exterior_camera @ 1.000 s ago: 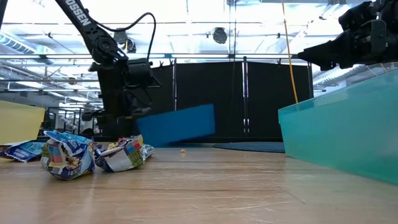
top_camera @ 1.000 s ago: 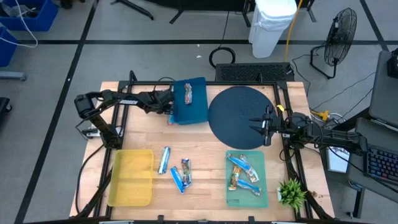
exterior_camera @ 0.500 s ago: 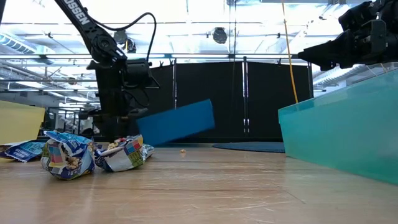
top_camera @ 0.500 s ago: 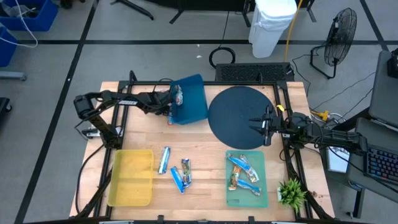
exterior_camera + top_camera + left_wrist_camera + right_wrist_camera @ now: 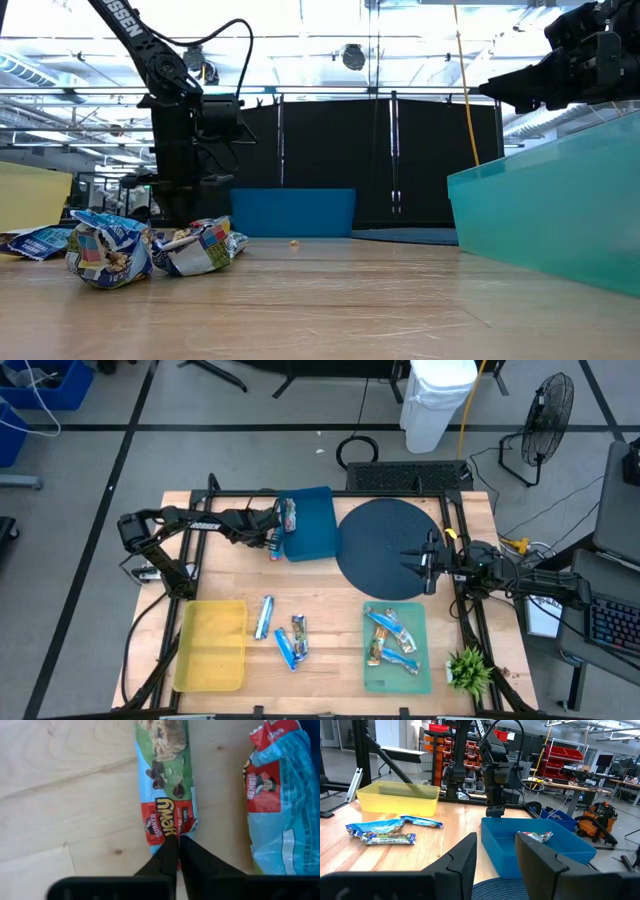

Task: Pick and place Granola Bars by type
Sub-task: Put the red granola bar into the blue bin

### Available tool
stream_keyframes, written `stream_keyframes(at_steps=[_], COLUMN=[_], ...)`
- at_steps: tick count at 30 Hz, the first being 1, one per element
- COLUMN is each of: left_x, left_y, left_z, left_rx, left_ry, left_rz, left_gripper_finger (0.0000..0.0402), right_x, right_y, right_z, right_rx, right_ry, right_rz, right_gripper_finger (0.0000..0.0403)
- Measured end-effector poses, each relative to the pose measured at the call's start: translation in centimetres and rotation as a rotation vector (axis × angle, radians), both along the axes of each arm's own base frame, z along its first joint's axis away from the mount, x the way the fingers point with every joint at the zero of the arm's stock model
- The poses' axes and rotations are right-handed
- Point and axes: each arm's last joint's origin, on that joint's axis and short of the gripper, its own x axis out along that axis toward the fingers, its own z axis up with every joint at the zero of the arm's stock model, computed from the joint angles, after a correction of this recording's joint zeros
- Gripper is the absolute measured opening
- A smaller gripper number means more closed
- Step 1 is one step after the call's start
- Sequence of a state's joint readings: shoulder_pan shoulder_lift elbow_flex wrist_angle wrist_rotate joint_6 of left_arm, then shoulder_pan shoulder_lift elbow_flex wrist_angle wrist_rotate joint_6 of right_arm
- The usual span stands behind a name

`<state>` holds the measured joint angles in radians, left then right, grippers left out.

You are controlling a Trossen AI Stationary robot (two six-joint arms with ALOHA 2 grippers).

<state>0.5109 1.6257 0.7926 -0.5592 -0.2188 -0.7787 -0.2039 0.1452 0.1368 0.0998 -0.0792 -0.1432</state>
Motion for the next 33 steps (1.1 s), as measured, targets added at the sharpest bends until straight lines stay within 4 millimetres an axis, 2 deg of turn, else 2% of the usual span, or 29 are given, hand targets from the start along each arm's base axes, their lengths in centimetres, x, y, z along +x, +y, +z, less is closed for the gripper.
stream_keyframes(at_steps=[11, 24, 33], left_x=[0.0, -1.1, -1.7], left_y=[-1.4, -4.0, -4.9], left_z=[0.7, 6.3, 9.1], left_rx=[0.041, 0.297, 0.462], left_ry=[0.065, -0.031, -0.128], left_rz=[-0.078, -0.08, -0.083], left_gripper_finger=[0.0004, 0.0002, 0.0001], right_x=[0.0, 0.0, 0.0], right_y=[0.0, 0.0, 0.0], right_z=[0.0, 0.0, 0.0], right_rx=[0.0, 0.0, 0.001], right_ry=[0.0, 0.0, 0.001], right_rz=[0.0, 0.0, 0.0], right_gripper_finger=[0.0125, 0.0125, 0.0125])
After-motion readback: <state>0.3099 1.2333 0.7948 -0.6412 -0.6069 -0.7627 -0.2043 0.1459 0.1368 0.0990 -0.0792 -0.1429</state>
